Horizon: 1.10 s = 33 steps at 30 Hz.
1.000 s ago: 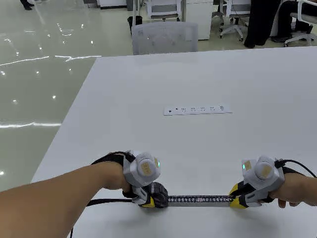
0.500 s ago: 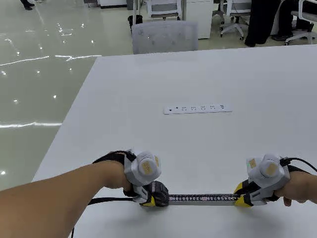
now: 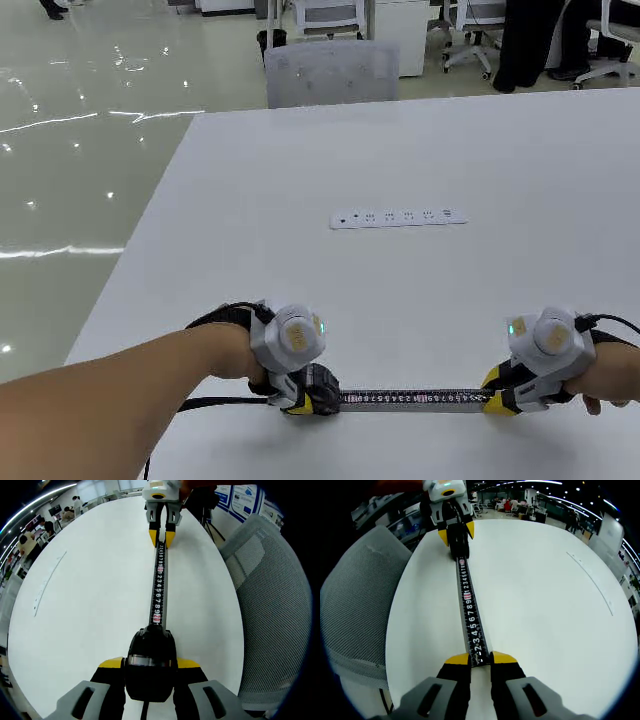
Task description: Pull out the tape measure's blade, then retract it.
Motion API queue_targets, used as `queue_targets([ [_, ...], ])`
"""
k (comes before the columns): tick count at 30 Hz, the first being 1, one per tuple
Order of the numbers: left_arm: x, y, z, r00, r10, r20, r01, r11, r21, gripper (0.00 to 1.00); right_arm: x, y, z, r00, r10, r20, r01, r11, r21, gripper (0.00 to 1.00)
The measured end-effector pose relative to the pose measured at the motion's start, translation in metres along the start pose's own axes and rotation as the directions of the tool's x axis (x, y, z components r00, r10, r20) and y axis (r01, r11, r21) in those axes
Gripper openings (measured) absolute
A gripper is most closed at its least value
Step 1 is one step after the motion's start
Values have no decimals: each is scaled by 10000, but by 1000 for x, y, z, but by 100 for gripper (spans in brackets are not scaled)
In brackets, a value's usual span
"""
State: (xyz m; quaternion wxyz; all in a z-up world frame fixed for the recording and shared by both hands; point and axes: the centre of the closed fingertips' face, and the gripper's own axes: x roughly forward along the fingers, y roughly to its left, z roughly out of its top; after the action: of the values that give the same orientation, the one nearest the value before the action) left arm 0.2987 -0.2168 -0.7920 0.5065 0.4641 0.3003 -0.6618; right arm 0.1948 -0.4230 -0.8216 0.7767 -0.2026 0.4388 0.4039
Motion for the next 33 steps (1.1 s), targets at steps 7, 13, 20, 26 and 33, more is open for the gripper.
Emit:
queue_targets([
  [7, 0, 0, 0, 10000, 6, 3, -6, 10000, -4, 33, -4, -1, -4, 10000, -14, -50, 14, 10000, 36, 12],
  [13, 0, 0, 1, 10000, 38, 39, -38, 10000, -22, 33, -8, -2, -9, 10000, -9, -89, 9, 10000, 79, 12],
  [20, 0, 0, 1, 10000, 25, 64, -25, 10000, -44, 33, -9, -3, -11, 9999, -16, -134, 17, 9999, 110, 12],
  [26, 0, 0, 1, 10000, 30, 66, -29, 10000, -42, 33, -10, -3, -10, 9999, -25, -139, 27, 9998, 205, 13],
  [33, 0, -1, 2, 10000, 38, 86, -37, 10000, -40, 34, -9, -2, -10, 9990, 49, -453, -38, 9997, 242, 13],
])
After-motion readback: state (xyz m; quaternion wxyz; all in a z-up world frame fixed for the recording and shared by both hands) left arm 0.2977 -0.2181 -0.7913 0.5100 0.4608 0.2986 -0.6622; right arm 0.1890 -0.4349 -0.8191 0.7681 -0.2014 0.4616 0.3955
